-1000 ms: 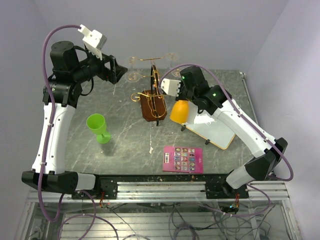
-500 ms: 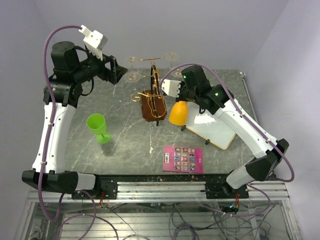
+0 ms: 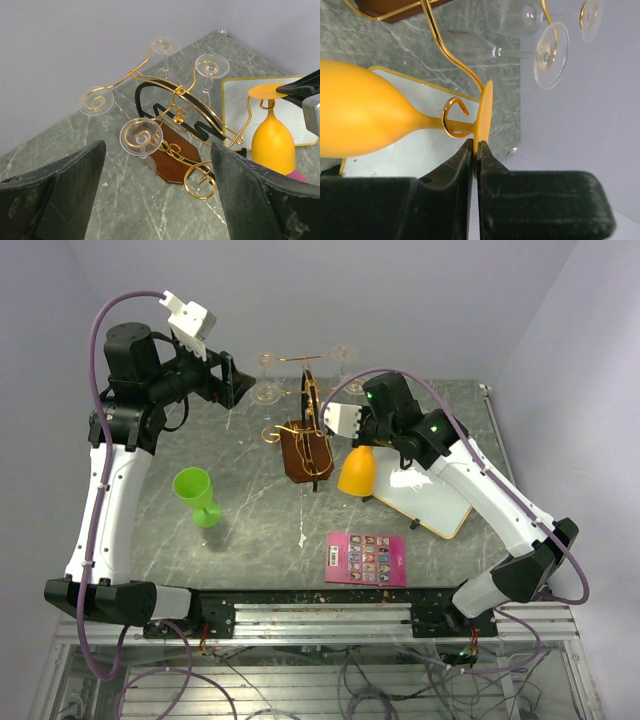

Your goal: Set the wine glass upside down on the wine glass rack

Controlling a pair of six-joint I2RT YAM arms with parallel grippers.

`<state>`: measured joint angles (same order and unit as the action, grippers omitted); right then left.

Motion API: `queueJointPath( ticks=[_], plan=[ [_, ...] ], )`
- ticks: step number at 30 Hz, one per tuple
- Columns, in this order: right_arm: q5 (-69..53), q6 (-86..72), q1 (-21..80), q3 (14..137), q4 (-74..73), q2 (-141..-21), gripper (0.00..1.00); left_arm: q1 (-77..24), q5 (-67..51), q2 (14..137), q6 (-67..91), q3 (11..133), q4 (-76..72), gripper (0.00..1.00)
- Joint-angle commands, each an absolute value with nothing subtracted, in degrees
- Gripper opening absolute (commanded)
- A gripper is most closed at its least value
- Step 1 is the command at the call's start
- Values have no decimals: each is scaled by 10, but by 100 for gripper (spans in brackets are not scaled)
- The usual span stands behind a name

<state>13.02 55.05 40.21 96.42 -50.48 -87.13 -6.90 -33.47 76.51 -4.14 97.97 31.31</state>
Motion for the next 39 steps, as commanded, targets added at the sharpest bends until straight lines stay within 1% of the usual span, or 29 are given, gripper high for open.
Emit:
queueJointPath(
  ticks=[1, 4, 10, 31, 36, 39],
  plan=[
    [111, 550, 402, 975, -517, -850, 6, -65, -334, 763, -50, 976, 294, 96],
    [110, 550, 402, 973, -520, -849, 7, -65, -334, 761, -51, 974, 294, 96],
    [113, 549, 402, 964, -518, -846, 14, -65, -334, 755, -55, 969, 294, 96],
    [97, 537, 395, 972, -527, -839, 17, -65, -308, 745, -83, 952, 307, 96],
    [50, 510, 389, 990, -530, -839, 18, -65, -287, 737, -107, 941, 318, 96],
    [-8, 486, 388, 997, -526, -842, 26, -65, -285, 734, -113, 935, 322, 96]
  ],
)
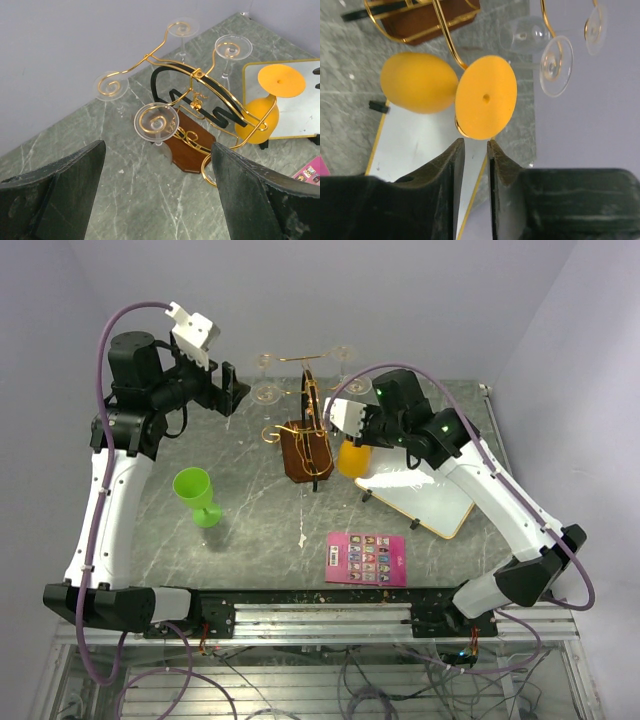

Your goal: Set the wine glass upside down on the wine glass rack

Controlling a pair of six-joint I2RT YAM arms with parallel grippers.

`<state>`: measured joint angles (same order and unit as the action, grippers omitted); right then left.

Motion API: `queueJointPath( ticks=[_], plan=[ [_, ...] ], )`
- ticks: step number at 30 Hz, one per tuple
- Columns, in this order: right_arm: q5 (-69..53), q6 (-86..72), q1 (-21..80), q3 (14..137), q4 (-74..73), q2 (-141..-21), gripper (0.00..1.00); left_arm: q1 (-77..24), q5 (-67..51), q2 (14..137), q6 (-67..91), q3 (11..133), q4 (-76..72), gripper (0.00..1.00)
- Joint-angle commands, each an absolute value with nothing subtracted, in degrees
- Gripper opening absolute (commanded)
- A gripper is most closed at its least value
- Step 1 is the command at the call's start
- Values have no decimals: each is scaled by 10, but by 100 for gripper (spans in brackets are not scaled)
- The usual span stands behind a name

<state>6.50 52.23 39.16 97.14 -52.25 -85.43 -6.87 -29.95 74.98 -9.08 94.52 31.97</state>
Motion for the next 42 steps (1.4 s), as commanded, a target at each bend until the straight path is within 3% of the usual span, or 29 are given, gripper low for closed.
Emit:
queueJointPath(
  ticks=[1, 8, 15, 30, 42],
  plan=[
    [-20, 478, 388, 998, -522, -845, 29, -65, -286, 733, -114, 934, 322, 96],
    [-9, 421, 387, 988, -455, -874, 48, -65, -292, 729, -117, 930, 326, 96],
    [31, 393, 387, 985, -415, -900, 55, -65, -287, 721, -128, 920, 333, 96],
    [107, 375, 384, 1005, -408, -932, 51, -65, -279, 719, -143, 920, 344, 96],
    [92, 381, 368, 1008, -432, -915, 48, -65, -269, 717, -156, 912, 350, 97]
  ],
)
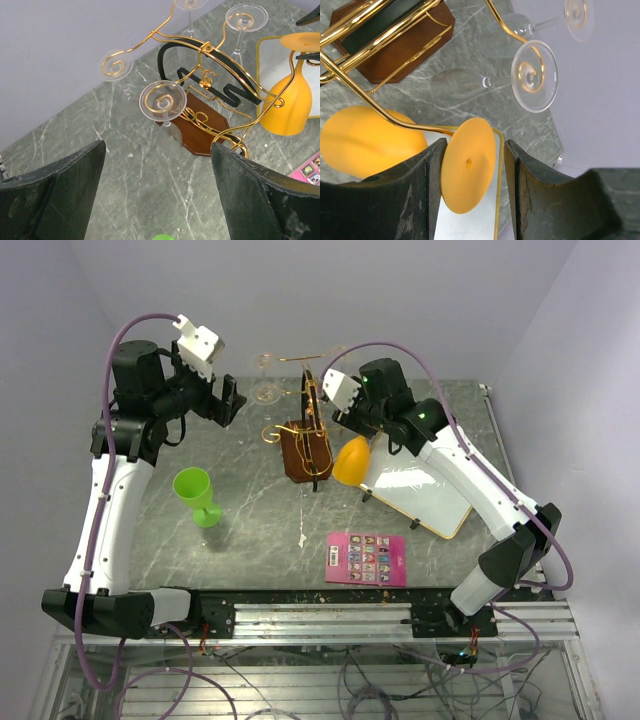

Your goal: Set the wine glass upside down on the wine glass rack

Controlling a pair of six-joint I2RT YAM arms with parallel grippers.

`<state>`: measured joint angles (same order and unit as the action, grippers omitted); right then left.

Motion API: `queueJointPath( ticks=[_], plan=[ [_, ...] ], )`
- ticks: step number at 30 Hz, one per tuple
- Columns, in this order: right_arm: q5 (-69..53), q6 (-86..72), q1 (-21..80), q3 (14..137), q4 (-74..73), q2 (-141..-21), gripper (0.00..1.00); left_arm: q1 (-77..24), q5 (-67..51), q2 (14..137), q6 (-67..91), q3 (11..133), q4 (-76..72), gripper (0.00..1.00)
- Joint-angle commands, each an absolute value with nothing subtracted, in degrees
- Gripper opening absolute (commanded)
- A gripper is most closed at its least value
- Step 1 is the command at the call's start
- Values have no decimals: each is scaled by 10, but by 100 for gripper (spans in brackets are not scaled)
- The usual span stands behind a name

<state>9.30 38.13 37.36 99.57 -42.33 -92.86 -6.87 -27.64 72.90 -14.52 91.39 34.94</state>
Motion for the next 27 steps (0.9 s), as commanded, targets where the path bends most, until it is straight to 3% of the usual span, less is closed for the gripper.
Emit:
queueJointPath(
  ticks=[1, 10, 27],
  plan=[
    [90, 382, 367, 1008, -434, -914, 48, -65, -270, 718, -156, 912, 350, 97],
    [70, 395, 364, 1005, -466, -899, 47, -65, -269, 716, -160, 910, 352, 97],
    [52, 414, 359, 995, -496, -878, 12, -65, -272, 715, -164, 906, 352, 97]
  ],
)
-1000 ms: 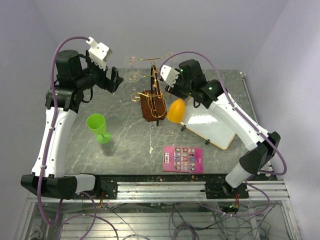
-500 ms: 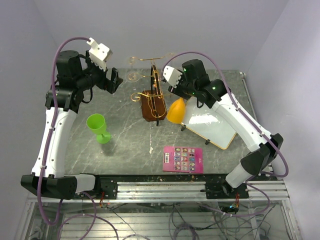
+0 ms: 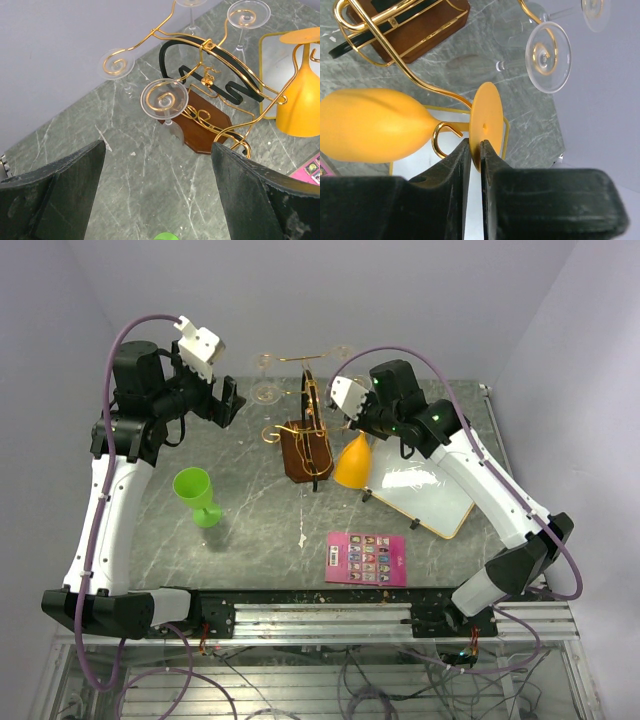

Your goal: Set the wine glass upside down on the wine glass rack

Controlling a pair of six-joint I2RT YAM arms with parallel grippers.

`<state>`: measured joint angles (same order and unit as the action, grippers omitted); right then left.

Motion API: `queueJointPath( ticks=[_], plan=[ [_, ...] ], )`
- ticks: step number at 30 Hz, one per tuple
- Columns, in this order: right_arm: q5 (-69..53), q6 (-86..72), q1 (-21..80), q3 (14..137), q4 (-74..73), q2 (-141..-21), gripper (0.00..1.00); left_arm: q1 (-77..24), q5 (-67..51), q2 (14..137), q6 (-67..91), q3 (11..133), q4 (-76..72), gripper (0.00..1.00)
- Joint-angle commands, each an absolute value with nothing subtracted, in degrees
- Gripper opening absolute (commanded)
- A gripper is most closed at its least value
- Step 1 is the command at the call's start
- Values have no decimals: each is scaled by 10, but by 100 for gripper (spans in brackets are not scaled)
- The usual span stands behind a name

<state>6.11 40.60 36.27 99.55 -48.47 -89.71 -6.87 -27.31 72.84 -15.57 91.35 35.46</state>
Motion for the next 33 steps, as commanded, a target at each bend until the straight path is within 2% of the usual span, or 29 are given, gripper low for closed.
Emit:
queueJointPath(
  ticks=[1, 7, 17, 33],
  plan=[
    [52, 417, 359, 995, -497, -877, 10, -65, -272, 715, -165, 906, 352, 97],
    [55, 438, 359, 995, -508, -866, 0, -65, -274, 715, -165, 903, 351, 97],
    [76, 498, 360, 972, -514, -837, 0, -65, -278, 716, -166, 904, 351, 97],
    [-1, 515, 367, 978, -538, -835, 0, -65, -278, 712, -169, 898, 350, 97]
  ],
)
